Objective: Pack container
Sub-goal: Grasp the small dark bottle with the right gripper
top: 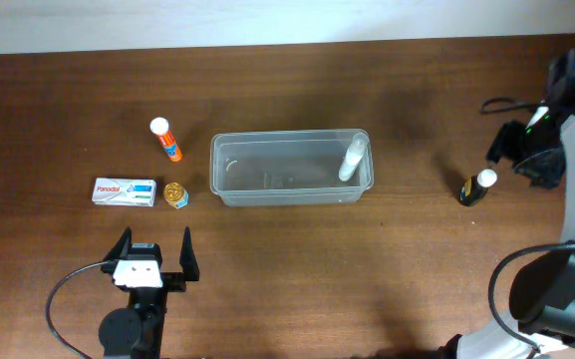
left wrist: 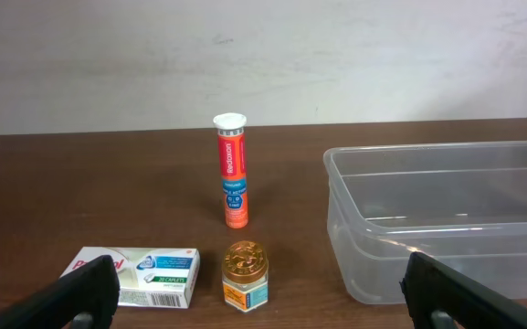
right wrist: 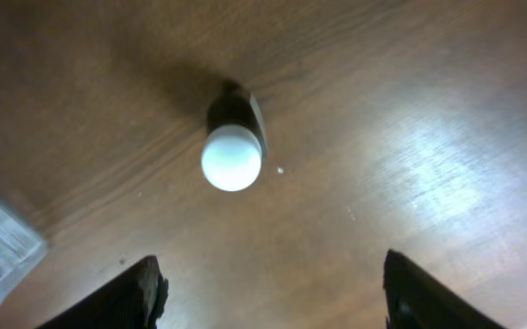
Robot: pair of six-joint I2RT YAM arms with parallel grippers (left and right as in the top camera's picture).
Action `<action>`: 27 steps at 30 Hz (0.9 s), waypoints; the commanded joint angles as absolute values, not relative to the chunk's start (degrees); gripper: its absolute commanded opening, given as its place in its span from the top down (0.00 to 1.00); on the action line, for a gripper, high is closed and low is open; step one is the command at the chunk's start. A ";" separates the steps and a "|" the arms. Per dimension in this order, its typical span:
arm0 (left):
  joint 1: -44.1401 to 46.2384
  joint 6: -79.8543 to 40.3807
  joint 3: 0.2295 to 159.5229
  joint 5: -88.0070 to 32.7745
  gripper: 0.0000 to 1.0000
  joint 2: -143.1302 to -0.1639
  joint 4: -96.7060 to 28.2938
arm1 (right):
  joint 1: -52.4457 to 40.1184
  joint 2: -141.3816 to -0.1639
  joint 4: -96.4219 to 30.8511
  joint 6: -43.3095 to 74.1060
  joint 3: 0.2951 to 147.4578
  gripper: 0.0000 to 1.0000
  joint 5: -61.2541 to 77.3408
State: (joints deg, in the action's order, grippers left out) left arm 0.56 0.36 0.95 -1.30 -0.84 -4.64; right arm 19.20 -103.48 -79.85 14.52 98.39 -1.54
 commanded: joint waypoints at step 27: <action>0.21 0.21 0.51 -1.10 0.00 -0.47 -4.64 | 19.16 -104.97 -55.88 11.38 80.03 0.61 2.98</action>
